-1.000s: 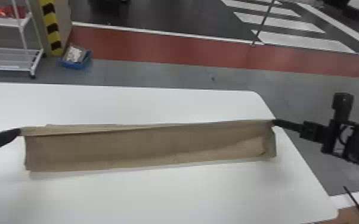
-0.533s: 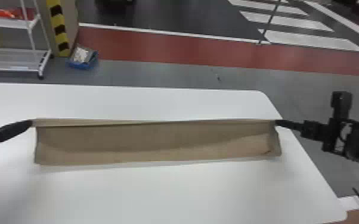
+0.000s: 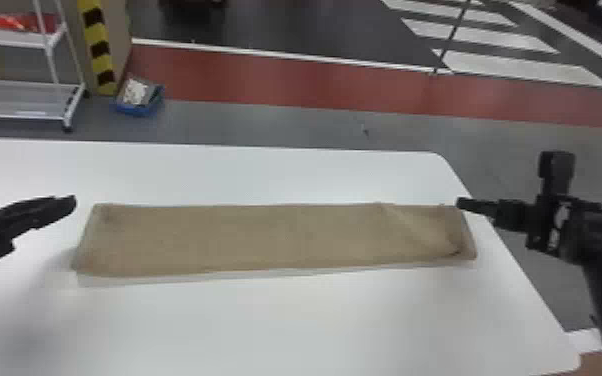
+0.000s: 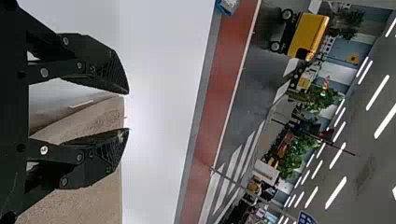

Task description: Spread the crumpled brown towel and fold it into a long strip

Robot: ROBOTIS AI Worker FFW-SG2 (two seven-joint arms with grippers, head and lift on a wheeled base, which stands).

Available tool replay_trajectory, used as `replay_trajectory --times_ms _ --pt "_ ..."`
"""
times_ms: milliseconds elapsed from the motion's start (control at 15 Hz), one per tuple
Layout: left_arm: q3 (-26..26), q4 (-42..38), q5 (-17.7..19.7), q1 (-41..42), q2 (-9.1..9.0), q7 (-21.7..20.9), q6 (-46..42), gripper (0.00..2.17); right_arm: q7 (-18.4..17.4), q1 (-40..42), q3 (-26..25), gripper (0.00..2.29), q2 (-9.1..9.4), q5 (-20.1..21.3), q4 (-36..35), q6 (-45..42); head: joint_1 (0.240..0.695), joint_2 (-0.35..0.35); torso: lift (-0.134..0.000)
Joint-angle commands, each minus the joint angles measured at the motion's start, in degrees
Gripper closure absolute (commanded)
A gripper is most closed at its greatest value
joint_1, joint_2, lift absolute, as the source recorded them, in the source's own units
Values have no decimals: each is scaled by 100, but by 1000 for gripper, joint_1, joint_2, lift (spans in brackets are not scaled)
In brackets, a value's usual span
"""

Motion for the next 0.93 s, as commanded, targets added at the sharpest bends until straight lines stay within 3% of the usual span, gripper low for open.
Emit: replay_trajectory --times_ms 0,333,600,867 --pt "6 -13 -20 25 -9 -2 -84 -1 -32 -11 -17 56 5 -51 119 -180 695 -246 -123" --pt "533 -689 366 746 -9 -90 -119 29 118 323 -263 56 5 -306 -171 -180 695 -242 -123" --pt "771 -1032 560 1247 -35 -204 -207 70 522 1219 -817 161 40 -667 -1366 787 695 -240 -123" --pt "815 -1199 1061 1458 -35 -600 -207 80 584 2168 -993 319 260 -306 -2219 787 695 -247 -123"
